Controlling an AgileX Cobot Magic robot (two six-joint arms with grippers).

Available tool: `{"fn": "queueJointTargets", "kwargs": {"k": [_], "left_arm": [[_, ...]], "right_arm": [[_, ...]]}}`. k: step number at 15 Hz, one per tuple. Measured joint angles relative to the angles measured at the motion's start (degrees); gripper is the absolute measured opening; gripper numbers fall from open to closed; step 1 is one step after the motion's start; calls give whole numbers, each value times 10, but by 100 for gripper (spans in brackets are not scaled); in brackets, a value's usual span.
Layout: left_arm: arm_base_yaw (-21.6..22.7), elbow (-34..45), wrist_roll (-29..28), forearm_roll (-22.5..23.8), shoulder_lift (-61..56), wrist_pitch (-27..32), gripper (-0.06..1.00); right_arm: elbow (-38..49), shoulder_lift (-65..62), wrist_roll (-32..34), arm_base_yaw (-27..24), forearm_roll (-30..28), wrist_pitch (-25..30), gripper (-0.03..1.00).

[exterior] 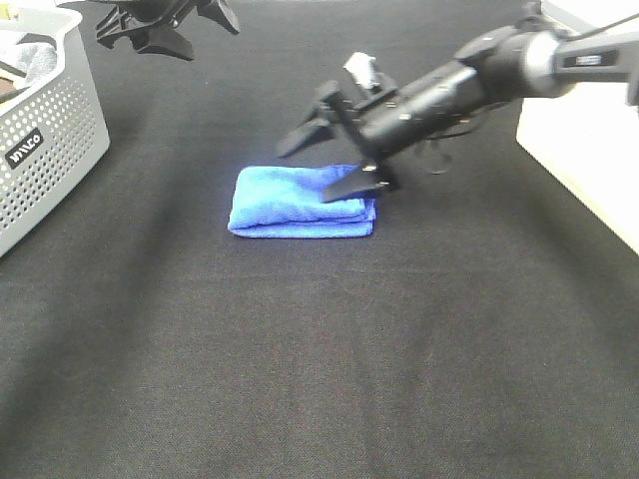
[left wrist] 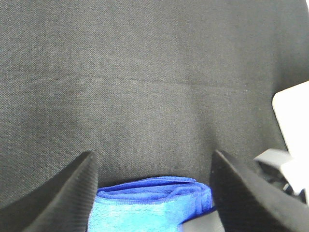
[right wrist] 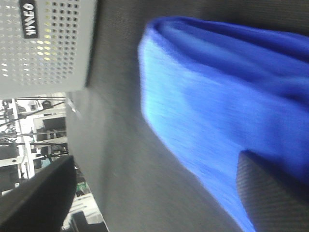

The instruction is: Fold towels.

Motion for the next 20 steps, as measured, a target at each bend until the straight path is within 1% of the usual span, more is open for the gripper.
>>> {"fn": "queueJointTargets", "kwargs": {"k": [2,3,5,6,7,9,11,14,15,16,18,19,20], "left_arm": [[0,0,0,3,0,0,64],[0,0,0,3,0,0,64],[0,0,0,4,0,2,64],[0,0,4,5,1,6,64],[0,0,13,11,-3,18,64],[0,0,33,39,-17,50,64],[0,0,37,86,-40,120,64],[0,0,37,161,-74,217,64],[0,0,37,186,-89,237,64],[0,0,37,209,-106,243,64],[0,47,38,262,-177,244,64],[0,87,39,282,-219,244,64],[0,131,39,288,-266,244,64]], "right_arm": [[0,0,1,-21,-40,18,85],[0,0,1,-21,-40,18,85],[0,-1,14,-23,-106,28,85],[0,-6,15,-23,-121,34,85],[0,-15,18,-23,-139,37,85],[0,-52,45,-23,-191,37,85],[0,-108,85,-23,-249,38,85],[0,-168,133,-23,-313,41,85],[2,-190,148,-23,-328,42,85],[15,-227,163,-23,-346,42,85],[56,-290,169,-23,-368,42,85],[83,-322,174,-22,-380,43,85],[117,-357,180,-22,-395,43,85]]}}
